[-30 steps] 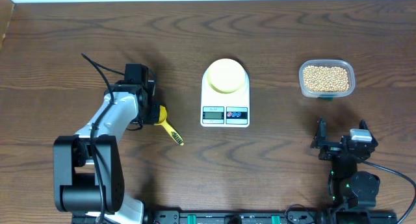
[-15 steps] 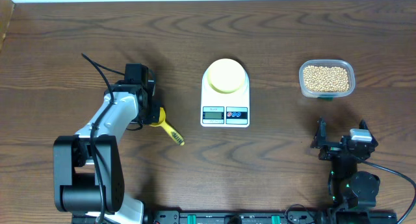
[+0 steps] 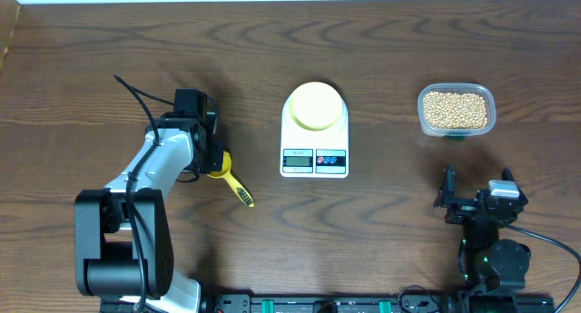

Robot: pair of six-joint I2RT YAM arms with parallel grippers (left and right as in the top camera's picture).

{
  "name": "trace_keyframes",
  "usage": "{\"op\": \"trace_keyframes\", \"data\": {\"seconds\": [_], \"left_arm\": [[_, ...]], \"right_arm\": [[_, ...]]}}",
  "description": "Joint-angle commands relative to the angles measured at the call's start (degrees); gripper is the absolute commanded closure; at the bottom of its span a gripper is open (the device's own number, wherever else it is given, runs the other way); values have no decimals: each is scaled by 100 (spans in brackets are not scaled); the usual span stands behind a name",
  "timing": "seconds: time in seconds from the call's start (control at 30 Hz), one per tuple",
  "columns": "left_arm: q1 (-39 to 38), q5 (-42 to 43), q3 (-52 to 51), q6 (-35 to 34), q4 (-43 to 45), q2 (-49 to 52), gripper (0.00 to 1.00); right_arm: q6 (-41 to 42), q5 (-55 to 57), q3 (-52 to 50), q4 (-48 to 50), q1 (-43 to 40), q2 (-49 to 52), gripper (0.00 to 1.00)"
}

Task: Scoop item into bowl and weigh 50g on scale
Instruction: 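Close the left gripper on the yellow scoop's rim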

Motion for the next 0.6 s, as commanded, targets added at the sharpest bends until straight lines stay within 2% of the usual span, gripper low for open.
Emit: {"op": "trace_keyframes", "data": {"seconds": [0.0, 0.27, 0.57], "left_arm": [[24, -28, -50, 37, 20, 61, 93], [24, -28, -37, 37, 26, -92, 93], [24, -28, -33, 33, 22, -713, 93]], "right_arm": [[81, 66, -7, -20, 46, -33, 1], [81, 66, -7, -20, 46, -33, 1], [81, 66, -7, -17, 46, -33, 1]]}}
